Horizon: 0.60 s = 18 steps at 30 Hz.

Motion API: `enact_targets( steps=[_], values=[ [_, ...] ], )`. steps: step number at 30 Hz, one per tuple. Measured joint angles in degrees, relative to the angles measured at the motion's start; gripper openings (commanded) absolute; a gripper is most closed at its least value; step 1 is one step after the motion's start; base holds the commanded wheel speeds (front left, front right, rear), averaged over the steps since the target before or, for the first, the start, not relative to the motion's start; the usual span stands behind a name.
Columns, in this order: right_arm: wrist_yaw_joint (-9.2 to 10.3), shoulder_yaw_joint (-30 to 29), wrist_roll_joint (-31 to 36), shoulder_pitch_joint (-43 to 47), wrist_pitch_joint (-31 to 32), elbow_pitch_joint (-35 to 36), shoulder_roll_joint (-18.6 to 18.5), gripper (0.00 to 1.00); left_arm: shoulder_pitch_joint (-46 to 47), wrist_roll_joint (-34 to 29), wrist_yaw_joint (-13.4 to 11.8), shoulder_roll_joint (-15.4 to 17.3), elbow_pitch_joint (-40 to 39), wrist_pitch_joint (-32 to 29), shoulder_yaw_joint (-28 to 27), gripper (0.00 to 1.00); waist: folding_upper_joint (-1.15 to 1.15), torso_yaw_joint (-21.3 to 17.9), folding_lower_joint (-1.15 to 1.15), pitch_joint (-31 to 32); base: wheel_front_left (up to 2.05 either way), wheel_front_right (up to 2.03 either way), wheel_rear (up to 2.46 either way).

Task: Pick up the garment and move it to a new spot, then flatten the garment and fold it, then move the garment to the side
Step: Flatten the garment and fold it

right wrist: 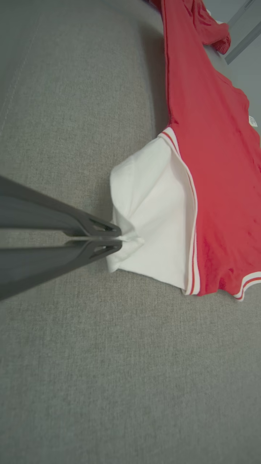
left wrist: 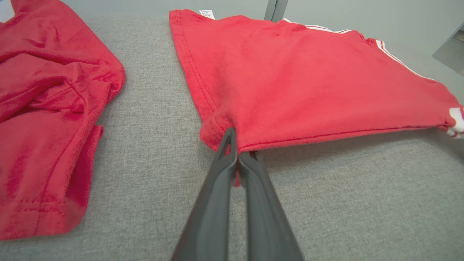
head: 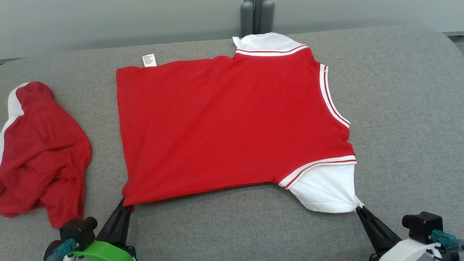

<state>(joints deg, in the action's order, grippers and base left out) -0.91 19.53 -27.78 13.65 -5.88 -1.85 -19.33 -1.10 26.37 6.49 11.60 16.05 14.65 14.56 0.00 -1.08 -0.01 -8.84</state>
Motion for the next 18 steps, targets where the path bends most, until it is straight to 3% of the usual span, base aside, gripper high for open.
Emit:
enact_targets(
  steps=[18],
  values=[
    [-0.6, -0.4, -1.5, 0.0, 5.0, 3.5, -2.9, 0.0, -0.7, -5.0, 0.1, -0.2, 3.8, 0.0, 3.9, 0.0, 0.0, -1.5, 0.0, -1.2, 0.0, 0.0, 0.0]
  ],
)
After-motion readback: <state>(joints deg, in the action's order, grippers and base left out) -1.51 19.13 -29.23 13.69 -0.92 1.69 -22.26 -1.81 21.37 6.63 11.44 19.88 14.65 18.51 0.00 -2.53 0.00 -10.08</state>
